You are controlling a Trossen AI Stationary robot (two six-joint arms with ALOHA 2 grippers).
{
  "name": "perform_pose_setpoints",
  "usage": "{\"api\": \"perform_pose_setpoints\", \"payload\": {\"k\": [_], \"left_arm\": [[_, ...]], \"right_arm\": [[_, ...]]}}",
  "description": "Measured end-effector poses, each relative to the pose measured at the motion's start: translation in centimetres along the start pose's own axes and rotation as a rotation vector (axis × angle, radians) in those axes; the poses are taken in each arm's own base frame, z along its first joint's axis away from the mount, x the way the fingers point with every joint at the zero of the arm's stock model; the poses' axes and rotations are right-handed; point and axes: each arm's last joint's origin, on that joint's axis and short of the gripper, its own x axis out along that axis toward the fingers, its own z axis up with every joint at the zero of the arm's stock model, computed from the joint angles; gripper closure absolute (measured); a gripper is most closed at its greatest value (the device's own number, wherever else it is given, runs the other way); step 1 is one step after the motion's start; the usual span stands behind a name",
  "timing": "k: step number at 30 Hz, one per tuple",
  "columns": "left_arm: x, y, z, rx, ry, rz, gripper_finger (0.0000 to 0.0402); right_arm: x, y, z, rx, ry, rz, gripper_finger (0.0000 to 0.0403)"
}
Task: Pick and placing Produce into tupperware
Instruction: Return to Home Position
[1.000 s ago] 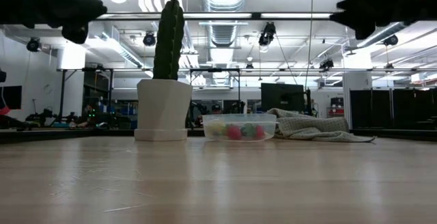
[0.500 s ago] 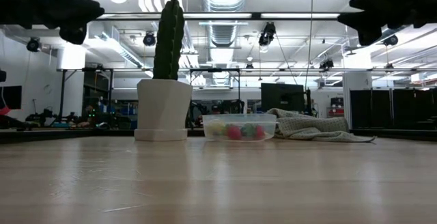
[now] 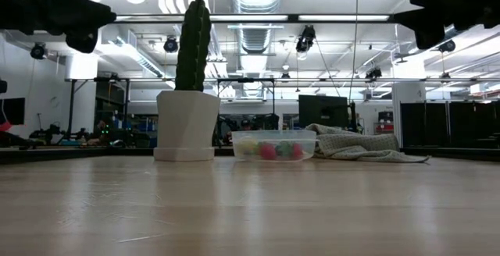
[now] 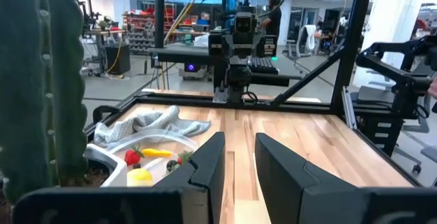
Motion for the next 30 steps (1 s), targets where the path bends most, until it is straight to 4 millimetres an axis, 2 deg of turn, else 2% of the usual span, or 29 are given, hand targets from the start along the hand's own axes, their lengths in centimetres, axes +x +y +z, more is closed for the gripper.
{"api": "perform_pose_setpoints", "payload": {"k": [5, 8, 13, 16, 17, 23, 30], "left_arm": [[0.1, 0.0, -0.2, -0.001, 0.024, 0.002, 0.0334], [0.1, 0.0, -0.2, -0.003, 0.027, 0.002, 0.0343], [0.0, 0.0, -0.2, 0.007, 0.023, 0.004, 0.0391], [0.0, 0.0, -0.2, 0.026, 0.024, 0.005, 0.0397], [0.0, 0.0, -0.2, 0.028, 0.024, 0.006, 0.0399], [0.0, 0.0, -0.5, 0.026, 0.041, 0.006, 0.0401], [0.1, 0.0, -0.6, 0.027, 0.048, 0.005, 0.0401]], "right_arm": [[0.1, 0.0, -0.4, -0.004, 0.009, -0.004, 0.0199], [0.2, 0.0, -0.6, -0.016, 0.016, -0.020, 0.0221], [0.3, 0.0, -0.6, -0.055, -0.038, -0.019, 0.0309], [0.4, 0.0, -0.6, -0.101, -0.063, -0.019, 0.0375], [0.4, 0.0, -0.7, -0.106, -0.062, -0.019, 0.0383], [0.6, 0.0, -1.3, -0.103, -0.038, -0.019, 0.0394], [1.0, 0.0, -3.0, -0.080, -0.038, -0.019, 0.0394]]}}
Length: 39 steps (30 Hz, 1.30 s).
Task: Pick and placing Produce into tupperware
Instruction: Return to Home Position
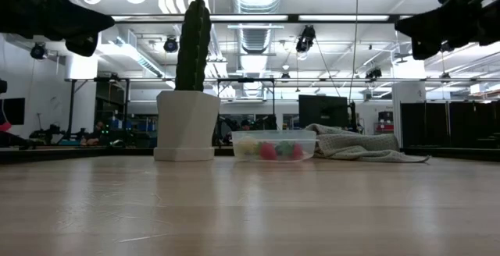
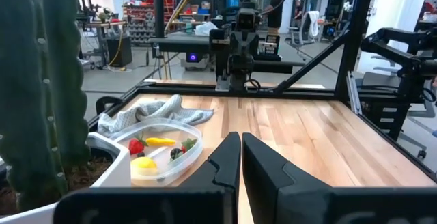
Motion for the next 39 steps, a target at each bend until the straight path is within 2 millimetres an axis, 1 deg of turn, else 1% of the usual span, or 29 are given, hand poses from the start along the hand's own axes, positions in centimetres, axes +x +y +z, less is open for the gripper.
{"api": "perform_pose_setpoints", "payload": {"k": [6, 9, 15, 19, 24, 26, 31, 33, 36, 39], "left_arm": [[0.1, 0.0, -0.2, 0.018, 0.003, 0.002, 0.0402], [0.1, 0.0, -0.3, 0.018, 0.006, 0.002, 0.0402], [0.2, 0.0, -0.5, 0.043, 0.013, 0.004, 0.0402], [0.2, 0.0, -0.5, 0.044, 0.011, 0.003, 0.0402], [0.3, -0.1, -0.3, 0.024, -0.036, -0.034, 0.0401], [0.8, 0.0, -1.0, 0.008, -0.043, -0.024, 0.0401], [2.0, 0.2, -3.4, 0.048, -0.105, 0.008, 0.0401], [2.2, 0.2, -4.4, 0.046, -0.088, 0.021, 0.0401], [2.3, 0.3, -4.7, 0.022, -0.055, 0.031, 0.0401], [2.3, 0.3, -4.7, 0.042, -0.058, 0.035, 0.0401]], "right_arm": [[0.2, 0.1, -1.8, 0.005, -0.046, -0.004, 0.0394], [0.2, 0.0, -1.9, 0.022, -0.043, -0.012, 0.0394], [0.2, -0.1, -2.2, -0.012, -0.012, -0.063, 0.0394], [-0.2, -0.3, -1.4, -0.040, -0.027, -0.090, 0.0394], [-1.4, -0.6, 0.0, -0.036, 0.022, -0.116, 0.0394], [-1.6, -0.6, 0.7, -0.030, 0.011, -0.116, 0.0394], [-1.6, -0.6, 0.7, -0.024, 0.015, -0.115, 0.0394], [-1.6, -0.6, 0.6, -0.009, 0.007, -0.117, 0.0394], [-1.4, -0.6, 0.1, 0.000, 0.016, -0.123, 0.0394], [-1.3, -0.6, -0.1, -0.008, -0.010, -0.141, 0.0394]]}}
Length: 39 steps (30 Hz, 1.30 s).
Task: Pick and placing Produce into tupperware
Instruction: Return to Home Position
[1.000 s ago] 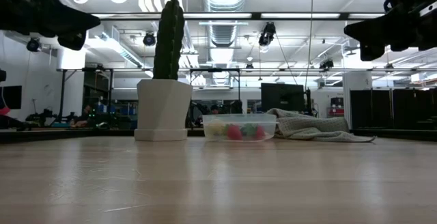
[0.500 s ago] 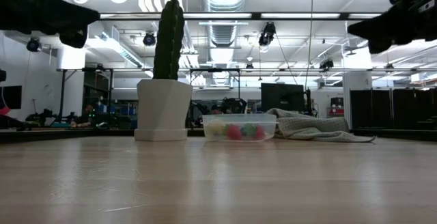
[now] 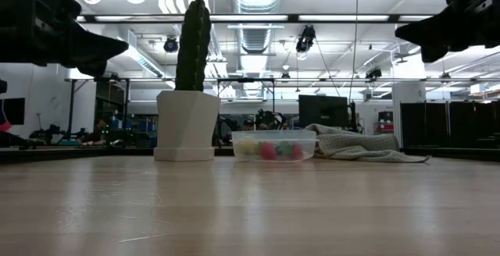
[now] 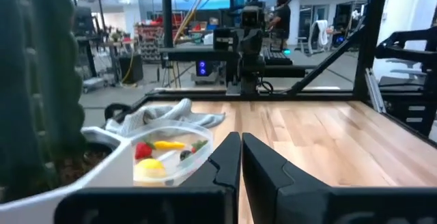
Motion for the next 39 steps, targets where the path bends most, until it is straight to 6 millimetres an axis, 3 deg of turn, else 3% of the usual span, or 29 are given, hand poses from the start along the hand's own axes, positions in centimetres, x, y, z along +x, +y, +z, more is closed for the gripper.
{"api": "perform_pose_setpoints", "payload": {"k": [8, 18, 39], "left_arm": [[-0.1, 0.1, 0.0, 0.012, -0.003, 0.019, 0.0401], [-0.1, 0.1, -0.1, 0.005, 0.002, 0.020, 0.0401], [0.1, -0.1, -0.2, 0.003, 0.018, -0.041, 0.0401]], "right_arm": [[0.6, 0.2, -1.8, -0.008, -0.034, -0.021, 0.0394], [0.6, 0.5, -1.9, 0.006, -0.029, 0.093, 0.0394], [0.9, 0.3, -2.3, 0.012, 0.013, 0.066, 0.0394]]}}
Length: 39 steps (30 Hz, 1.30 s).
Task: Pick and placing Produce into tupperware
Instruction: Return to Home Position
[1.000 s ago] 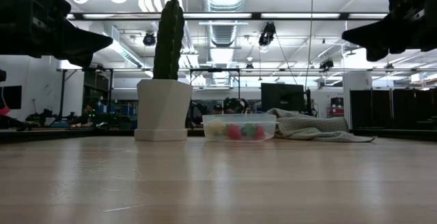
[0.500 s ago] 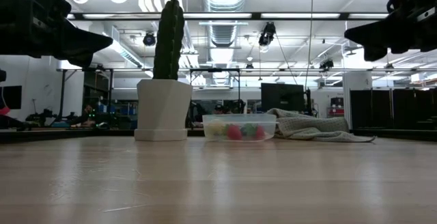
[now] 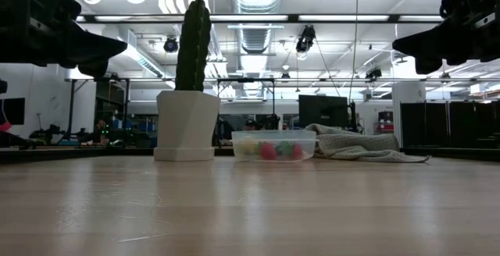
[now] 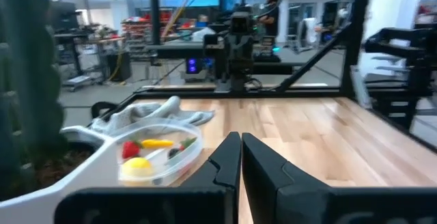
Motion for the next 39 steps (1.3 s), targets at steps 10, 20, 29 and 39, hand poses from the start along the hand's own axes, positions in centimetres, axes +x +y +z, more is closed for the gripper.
{"api": "perform_pose_setpoints", "payload": {"k": [10, 20, 29, 39], "left_arm": [[0.00, -0.05, -0.01, 0.000, -0.002, -0.018, 0.0401], [0.16, -0.05, -0.22, -0.002, 0.024, -0.021, 0.0402], [0.38, -0.06, -0.44, -0.004, 0.054, -0.027, 0.0402], [0.55, -0.06, -0.60, -0.005, 0.074, -0.027, 0.0402]], "right_arm": [[0.06, 0.04, -0.09, -0.011, 0.010, 0.008, 0.0394], [0.31, 0.12, -0.43, -0.043, 0.051, 0.017, 0.0394], [0.49, 0.16, -0.71, -0.048, 0.084, 0.019, 0.0394], [0.53, 0.17, -0.74, -0.024, 0.085, 0.019, 0.0394]]}}
